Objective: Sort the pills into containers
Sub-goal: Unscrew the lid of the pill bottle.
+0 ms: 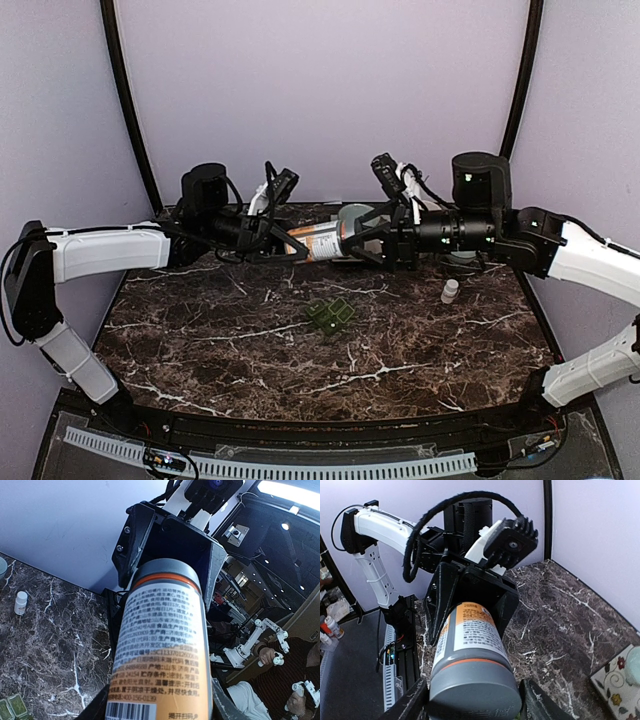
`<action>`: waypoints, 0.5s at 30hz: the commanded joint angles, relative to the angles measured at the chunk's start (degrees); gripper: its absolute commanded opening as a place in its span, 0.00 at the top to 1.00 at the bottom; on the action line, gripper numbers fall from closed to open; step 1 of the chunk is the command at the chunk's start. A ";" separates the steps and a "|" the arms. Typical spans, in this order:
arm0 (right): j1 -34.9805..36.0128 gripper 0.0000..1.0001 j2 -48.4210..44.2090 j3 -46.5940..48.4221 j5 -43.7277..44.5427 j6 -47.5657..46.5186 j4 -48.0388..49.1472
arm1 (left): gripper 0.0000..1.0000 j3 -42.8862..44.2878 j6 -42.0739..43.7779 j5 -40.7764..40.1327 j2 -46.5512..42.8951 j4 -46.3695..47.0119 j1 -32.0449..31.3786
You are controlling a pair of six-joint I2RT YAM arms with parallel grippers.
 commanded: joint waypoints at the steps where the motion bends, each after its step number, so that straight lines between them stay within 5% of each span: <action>1: 0.07 0.34 -0.38 1.39 1.38 1.40 -0.71 | 1.00 2.17 3.80 1.11 -2.33 -0.76 0.16; 15: -0.12 0.20 -1.68 2.83 6.65 18.80 0.28 | 1.00 2.17 12.25 -4.30 -3.86 -6.89 0.21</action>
